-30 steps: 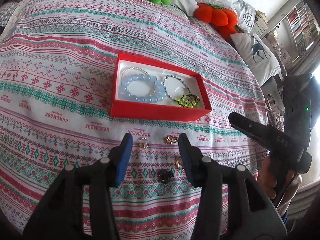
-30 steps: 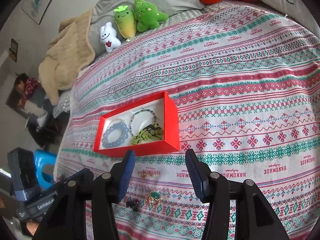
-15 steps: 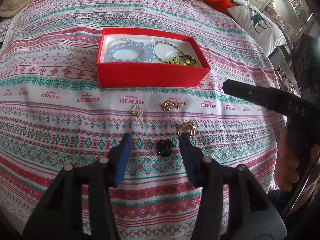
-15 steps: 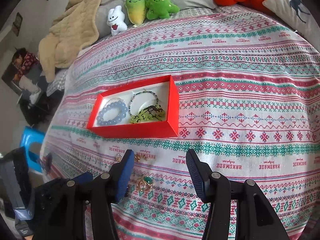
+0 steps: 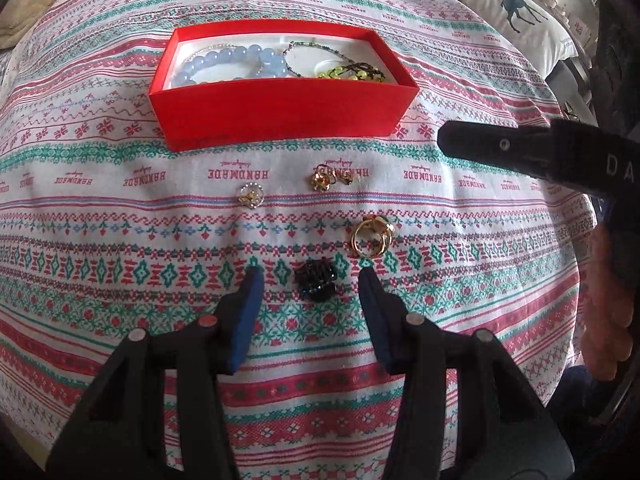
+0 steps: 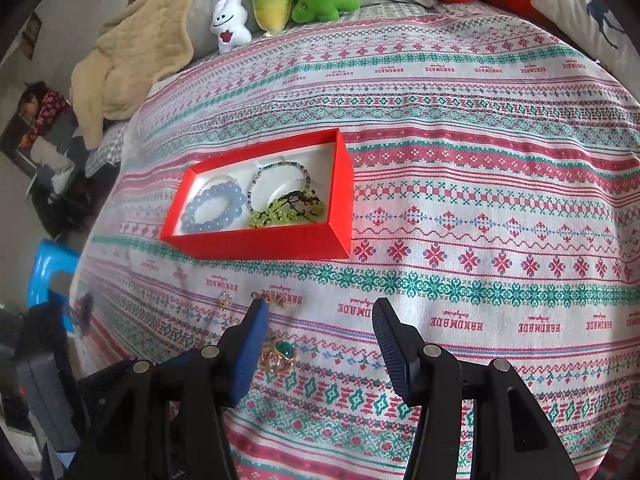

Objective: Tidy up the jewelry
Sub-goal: 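Grasp the black hair clip with the left tool while the right tool grasps the green-gem ring, then carry the clip and ring into the red box and open both tools, then move both tools toward the small gold earrings, then grasp a gold earring with the left tool while the right tool grasps another gold earring, then carry both gold earrings into the red box and open both tools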

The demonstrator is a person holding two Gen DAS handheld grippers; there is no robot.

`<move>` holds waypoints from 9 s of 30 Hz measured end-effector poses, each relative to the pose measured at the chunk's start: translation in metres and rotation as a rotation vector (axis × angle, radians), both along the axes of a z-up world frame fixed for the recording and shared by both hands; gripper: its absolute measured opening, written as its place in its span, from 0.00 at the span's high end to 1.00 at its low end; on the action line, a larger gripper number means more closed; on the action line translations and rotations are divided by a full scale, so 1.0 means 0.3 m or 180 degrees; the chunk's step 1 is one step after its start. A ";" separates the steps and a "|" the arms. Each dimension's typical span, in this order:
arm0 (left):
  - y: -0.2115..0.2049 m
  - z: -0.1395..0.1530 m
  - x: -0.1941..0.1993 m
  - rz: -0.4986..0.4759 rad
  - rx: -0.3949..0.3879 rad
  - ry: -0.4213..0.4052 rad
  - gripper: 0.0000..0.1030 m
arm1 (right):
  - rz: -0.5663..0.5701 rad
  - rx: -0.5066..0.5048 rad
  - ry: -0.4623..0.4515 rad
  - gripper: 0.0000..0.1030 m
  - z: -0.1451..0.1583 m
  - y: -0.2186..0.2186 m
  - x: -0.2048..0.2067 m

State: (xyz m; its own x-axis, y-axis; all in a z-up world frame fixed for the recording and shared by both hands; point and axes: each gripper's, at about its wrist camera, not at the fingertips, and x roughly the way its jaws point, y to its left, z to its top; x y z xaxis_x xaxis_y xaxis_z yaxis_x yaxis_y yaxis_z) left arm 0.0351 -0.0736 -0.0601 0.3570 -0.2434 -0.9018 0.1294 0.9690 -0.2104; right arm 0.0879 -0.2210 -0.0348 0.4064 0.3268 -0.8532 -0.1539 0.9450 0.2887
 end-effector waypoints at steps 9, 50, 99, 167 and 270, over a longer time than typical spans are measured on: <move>-0.004 -0.027 0.013 -0.0017 0.0013 0.0031 0.75 | 0.0055 -0.0019 0.0042 0.47 -0.014 0.012 0.006; 0.256 0.097 0.045 0.0684 -0.0369 -0.0199 0.75 | 0.0518 0.0123 0.0328 0.86 -0.098 0.156 -0.024; 0.239 0.101 0.336 0.0654 -0.0627 -0.0241 0.75 | -0.0197 0.0518 -0.0099 0.84 -0.021 0.047 0.238; 0.086 -0.124 0.221 0.0111 0.0138 0.0143 0.69 | -0.0003 0.0326 0.0009 0.71 -0.005 0.042 0.109; 0.236 0.086 0.222 0.0387 -0.0257 -0.0169 0.84 | 0.0774 -0.0381 0.0064 0.98 -0.087 0.299 0.094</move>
